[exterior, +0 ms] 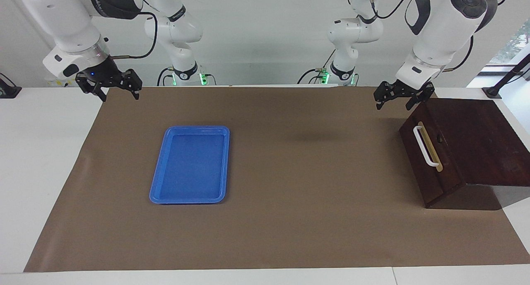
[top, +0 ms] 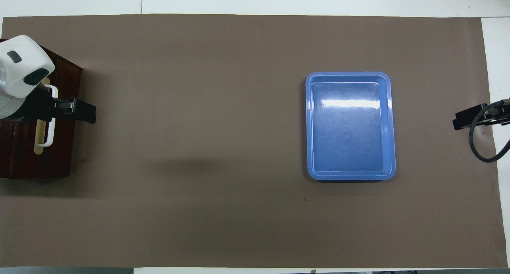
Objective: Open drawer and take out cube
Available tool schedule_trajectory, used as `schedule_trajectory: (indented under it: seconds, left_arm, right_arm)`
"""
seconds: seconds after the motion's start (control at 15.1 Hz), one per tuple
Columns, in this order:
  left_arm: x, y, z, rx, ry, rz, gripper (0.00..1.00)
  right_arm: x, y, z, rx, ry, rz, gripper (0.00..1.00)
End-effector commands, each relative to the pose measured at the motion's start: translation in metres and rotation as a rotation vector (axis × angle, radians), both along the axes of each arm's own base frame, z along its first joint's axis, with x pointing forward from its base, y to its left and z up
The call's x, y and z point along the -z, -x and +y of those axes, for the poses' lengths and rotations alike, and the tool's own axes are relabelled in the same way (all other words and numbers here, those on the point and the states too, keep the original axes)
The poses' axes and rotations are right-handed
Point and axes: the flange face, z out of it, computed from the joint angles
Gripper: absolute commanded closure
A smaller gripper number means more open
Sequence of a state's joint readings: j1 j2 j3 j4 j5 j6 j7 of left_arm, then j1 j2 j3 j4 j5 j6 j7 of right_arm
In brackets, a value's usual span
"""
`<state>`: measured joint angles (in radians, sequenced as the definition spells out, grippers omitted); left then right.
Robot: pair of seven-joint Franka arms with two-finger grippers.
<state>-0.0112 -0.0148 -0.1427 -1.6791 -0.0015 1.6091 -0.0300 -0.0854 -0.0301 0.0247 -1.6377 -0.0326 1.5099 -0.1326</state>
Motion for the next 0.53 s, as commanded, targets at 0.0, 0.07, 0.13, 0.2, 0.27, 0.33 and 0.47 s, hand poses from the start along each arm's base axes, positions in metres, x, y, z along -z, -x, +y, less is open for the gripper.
schedule_trajectory:
  seconds: [0.0, 0.07, 0.13, 0.2, 0.27, 0.33, 0.47]
  left_arm:
    - [-0.002, 0.002, -0.002, 0.008, 0.015, 0.01, 0.0]
    - [-0.002, 0.001, -0.002, 0.004, 0.014, 0.01, 0.0]
    - [-0.003, 0.002, -0.002, 0.004, 0.015, 0.008, 0.0]
    - [-0.002, 0.001, -0.002, 0.007, 0.013, 0.008, 0.0]
    - [0.002, 0.002, 0.0, 0.006, 0.006, 0.002, 0.0]
    - [0.007, 0.003, -0.001, 0.008, -0.005, -0.001, 0.0]
    - [0.019, 0.002, 0.001, 0.027, -0.071, -0.028, 0.0]
  right_arm:
    - [-0.002, 0.006, -0.001, 0.015, 0.017, 0.009, 0.0]
    - [-0.002, 0.006, -0.001, 0.014, 0.018, 0.009, 0.0]
    - [-0.002, 0.006, -0.001, 0.014, 0.018, 0.009, 0.0]
    - [-0.002, 0.006, -0.001, 0.015, 0.017, 0.009, 0.0]
    - [-0.002, 0.006, -0.002, 0.015, 0.018, 0.009, 0.0]
    - [-0.002, 0.006, -0.001, 0.015, 0.017, 0.009, 0.0]
    - [-0.002, 0.006, -0.002, 0.015, 0.018, 0.009, 0.0]
